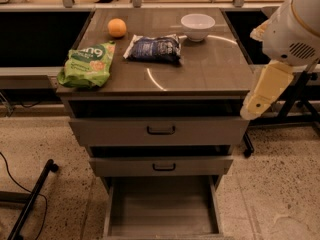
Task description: Place blue chip bag into bottom drawer
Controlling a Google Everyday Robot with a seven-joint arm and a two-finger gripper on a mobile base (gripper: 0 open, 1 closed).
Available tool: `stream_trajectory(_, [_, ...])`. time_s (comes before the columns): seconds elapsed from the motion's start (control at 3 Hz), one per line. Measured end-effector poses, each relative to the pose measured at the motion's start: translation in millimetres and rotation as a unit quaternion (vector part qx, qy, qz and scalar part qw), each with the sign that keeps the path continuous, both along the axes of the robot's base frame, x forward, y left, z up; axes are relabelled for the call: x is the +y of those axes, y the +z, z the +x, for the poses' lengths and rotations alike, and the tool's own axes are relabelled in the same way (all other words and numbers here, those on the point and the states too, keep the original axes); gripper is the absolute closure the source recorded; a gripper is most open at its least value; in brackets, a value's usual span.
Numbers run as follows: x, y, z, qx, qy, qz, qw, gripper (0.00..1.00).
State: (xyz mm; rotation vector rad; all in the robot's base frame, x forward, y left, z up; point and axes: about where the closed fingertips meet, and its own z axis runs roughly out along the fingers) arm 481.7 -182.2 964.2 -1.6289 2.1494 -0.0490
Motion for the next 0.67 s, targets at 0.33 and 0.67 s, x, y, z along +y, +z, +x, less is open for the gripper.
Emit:
stream_trajectory(0.33, [0, 0, 0, 0.0, 0.0, 0.0, 1.0, 0.0])
stream_trajectory(0.67, [7, -2, 16, -0.009, -0.003, 0.01, 0.9999, 0.0])
